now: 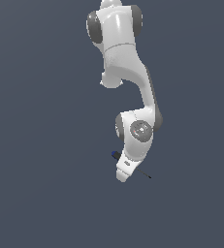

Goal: Pick up the object and move it to a goal position.

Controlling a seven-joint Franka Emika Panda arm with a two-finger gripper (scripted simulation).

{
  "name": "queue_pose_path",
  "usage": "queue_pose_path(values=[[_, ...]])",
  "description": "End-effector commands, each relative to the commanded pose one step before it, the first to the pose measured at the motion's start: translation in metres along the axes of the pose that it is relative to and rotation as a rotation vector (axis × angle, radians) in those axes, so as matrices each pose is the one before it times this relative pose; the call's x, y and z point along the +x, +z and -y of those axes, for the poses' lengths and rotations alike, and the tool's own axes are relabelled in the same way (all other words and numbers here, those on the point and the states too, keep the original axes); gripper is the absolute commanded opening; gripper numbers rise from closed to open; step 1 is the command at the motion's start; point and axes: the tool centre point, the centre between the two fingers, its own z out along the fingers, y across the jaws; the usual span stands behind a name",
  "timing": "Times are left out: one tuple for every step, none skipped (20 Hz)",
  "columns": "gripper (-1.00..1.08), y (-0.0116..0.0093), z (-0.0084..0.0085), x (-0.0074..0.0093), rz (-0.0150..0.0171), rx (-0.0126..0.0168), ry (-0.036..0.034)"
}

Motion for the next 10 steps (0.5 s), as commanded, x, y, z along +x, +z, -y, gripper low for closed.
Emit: queue_pose_path(values=[[-1.00,-0.00060,-0.00008,0.00018,-0.00028,-0.00038,0.00006],[-1.00,-0.00094,-0.00003,0.00051,0.00000,0.00000,0.00000],[-1.00,-0.00156,-0.00005,0.00085,0.00000,0.00000,0.00000],[-1.00,-0.00198,-0.00004,0.00122,-0.00013,0.00047,-0.00007],[-1.00,-0.00275,-0.00010,0.00151,0.00000,0.00000,0.00000],[-1.00,-0.00332,-0.00014,0.00184,0.00000,0.00000,0.00000],[-1.00,-0.00387,-0.00018,0.00216,0.00000,0.00000,0.00000],[-1.00,-0.00443,-0.00016,0.00254,-0.00037,0.00028,-0.00015],[-1.00,-0.00491,-0.00027,0.00278,0.00000,0.00000,0.00000],[-1.00,-0.00540,-0.00032,0.00308,0.00000,0.00000,0.00000]])
